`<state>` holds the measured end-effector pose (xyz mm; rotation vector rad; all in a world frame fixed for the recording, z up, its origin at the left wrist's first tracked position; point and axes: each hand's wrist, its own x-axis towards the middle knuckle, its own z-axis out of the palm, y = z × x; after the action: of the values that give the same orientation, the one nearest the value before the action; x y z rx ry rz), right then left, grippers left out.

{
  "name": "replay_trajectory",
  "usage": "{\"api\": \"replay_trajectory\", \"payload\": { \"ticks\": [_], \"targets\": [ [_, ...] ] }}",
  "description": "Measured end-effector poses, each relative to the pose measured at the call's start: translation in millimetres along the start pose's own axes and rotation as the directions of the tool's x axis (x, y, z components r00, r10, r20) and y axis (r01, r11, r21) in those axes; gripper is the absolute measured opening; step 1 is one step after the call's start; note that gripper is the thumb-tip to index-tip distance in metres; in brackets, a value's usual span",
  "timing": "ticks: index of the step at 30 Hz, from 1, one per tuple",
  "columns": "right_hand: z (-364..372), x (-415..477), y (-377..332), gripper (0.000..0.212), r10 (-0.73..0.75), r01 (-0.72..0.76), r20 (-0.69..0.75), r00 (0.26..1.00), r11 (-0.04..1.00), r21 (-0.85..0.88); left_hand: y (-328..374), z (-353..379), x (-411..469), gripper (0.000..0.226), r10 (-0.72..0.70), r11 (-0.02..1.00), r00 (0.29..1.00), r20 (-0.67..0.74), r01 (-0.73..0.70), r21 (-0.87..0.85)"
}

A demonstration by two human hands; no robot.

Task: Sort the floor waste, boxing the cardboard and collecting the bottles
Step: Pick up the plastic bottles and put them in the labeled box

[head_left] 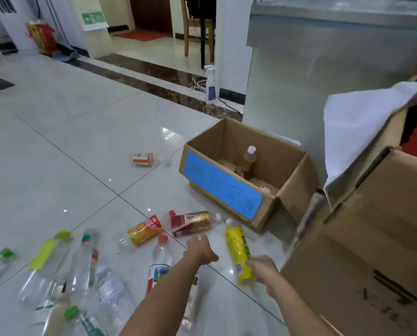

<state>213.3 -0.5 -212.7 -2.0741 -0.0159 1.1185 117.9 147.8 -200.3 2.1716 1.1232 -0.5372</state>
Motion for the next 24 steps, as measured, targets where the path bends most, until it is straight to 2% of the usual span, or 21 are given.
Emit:
{"api": "replay_trajectory", "payload": {
  "ticks": [1,3,7,10,12,15,18,20,21,22,23,24],
  "targets": [
    [9.5,2.9,9.8,0.052,0.019,-0.021,-0.026,0.999,0.995,-0.100,-13.3,9.8,1.6,0.087,-0.033,0.997,0.999,0.015,0.032,0.064],
    [22.9,7.9,25.3,0.061,0.031,-0.056,-0.100,0.994,0.964,-0.260,-37.9,28.8,4.8,0.091,-0.068,0.987,0.997,0.025,0.063,0.145],
    [33.7,16.0,39.0,0.080,-0.091,0.032,-0.103,0.991,0.884,-0.467,-63.4,52.1,9.9,0.098,-0.091,0.981,0.995,0.039,0.083,0.174],
    [39.9,24.8,44.5,0.076,-0.154,0.081,-0.057,0.986,0.758,-0.647,-66.6,59.8,12.4,0.101,-0.082,0.983,0.996,0.028,0.076,0.167],
    [43.3,24.6,44.1,0.067,-0.258,0.120,-0.080,0.963,0.672,-0.731,-66.7,63.3,13.3,0.103,-0.082,0.980,0.997,0.015,0.078,0.182],
    [46.5,26.0,44.5,0.055,-0.338,0.184,-0.036,0.940,0.595,-0.783,-64.7,63.4,16.7,0.105,-0.101,0.982,0.995,0.013,0.097,0.159],
    [51.6,18.8,47.4,0.049,-0.332,0.384,0.212,0.919,0.639,-0.666,-60.8,59.5,20.6,0.101,-0.147,0.988,0.989,-0.014,0.147,0.043],
    [52.8,15.3,48.8,0.040,-0.375,0.468,0.284,0.882,0.635,-0.614,-57.8,58.6,21.4,0.086,-0.167,0.986,0.984,-0.061,0.168,0.002],
    [52.3,16.0,49.1,0.040,-0.459,0.501,0.247,0.854,0.590,-0.633,-57.8,57.9,20.8,0.077,-0.152,0.987,0.983,-0.102,0.157,0.042],
    [51.0,22.2,51.8,0.047,-0.567,0.524,0.185,0.803,0.524,-0.671,-59.0,56.2,19.6,0.074,-0.113,0.984,0.982,-0.150,0.132,0.120],
    [48.7,29.1,53.7,0.063,-0.638,0.524,0.137,0.758,0.469,-0.711,-61.6,54.9,18.7,0.078,-0.047,0.974,0.980,-0.192,0.087,0.209],
    [44.9,35.1,55.0,0.082,-0.652,0.482,0.115,0.749,0.418,-0.770,-65.4,54.6,18.5,0.086,0.044,0.951,0.977,-0.211,0.024,0.309]
  ]
}}
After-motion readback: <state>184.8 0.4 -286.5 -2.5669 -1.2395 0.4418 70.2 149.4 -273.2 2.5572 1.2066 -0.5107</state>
